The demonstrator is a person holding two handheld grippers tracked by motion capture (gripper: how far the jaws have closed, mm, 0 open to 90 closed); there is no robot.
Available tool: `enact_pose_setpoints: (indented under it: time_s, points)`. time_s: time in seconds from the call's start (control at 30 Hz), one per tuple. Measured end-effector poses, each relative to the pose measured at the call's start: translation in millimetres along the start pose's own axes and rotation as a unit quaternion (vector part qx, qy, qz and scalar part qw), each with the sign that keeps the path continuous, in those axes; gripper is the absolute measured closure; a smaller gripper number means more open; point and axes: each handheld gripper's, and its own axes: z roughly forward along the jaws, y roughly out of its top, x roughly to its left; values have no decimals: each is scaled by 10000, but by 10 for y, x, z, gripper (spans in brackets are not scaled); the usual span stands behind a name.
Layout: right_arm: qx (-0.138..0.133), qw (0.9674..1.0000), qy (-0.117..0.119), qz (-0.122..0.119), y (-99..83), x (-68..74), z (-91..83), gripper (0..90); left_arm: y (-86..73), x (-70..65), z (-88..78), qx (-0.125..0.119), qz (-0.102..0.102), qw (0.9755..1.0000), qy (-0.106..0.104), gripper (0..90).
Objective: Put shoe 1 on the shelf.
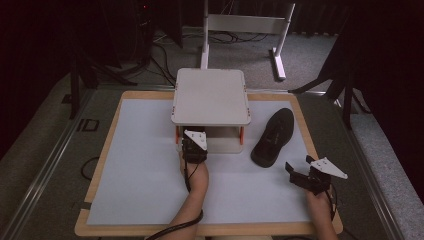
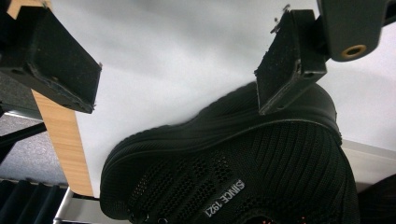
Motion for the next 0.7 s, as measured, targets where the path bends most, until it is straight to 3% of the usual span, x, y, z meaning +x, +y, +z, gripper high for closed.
enact_pose_setpoints:
  time_s: [0.1,0.2,0.23,0.3,0.37,0.4,0.43,0.47,0.5,0.53,0.57,0.63,0.7]
  points:
    - [6,10000,5,9,1,-1,0,135,-5,2,22,-24,41,10000,-6,775]
    - [8,10000,15,-2,1,-1,3,135,10,30,17,21,-132,9998,-176,752]
    - [7,10000,21,-5,1,-1,3,135,19,40,15,57,-149,9995,-257,695]
    - [5,10000,20,2,0,-1,2,136,36,56,22,166,-185,9985,-481,481]
    - [5,10000,19,8,0,-1,2,136,41,59,18,198,-180,9982,-544,354]
    - [2,10000,18,1,0,-2,3,136,55,72,-4,153,-144,9980,-602,354]
    - [8,10000,20,8,1,-2,4,136,66,82,-12,162,-127,9975,-678,246]
    - [6,10000,17,2,1,-1,4,136,91,104,-25,161,-120,9960,-874,136]
    - [7,10000,17,0,1,-1,4,136,91,104,-25,161,-120,9960,-874,78]
    - [7,10000,17,0,1,-1,4,136,107,118,-37,150,-81,9950,-982,78]
    - [5,10000,16,-3,1,0,4,136,139,157,-66,188,-72,9921,-1240,75]
    - [7,10000,13,-3,1,1,5,136,177,209,-106,181,38,9901,-1393,75]
    - [7,10000,9,-8,1,-1,2,136,205,272,-140,192,112,9861,-1647,75]
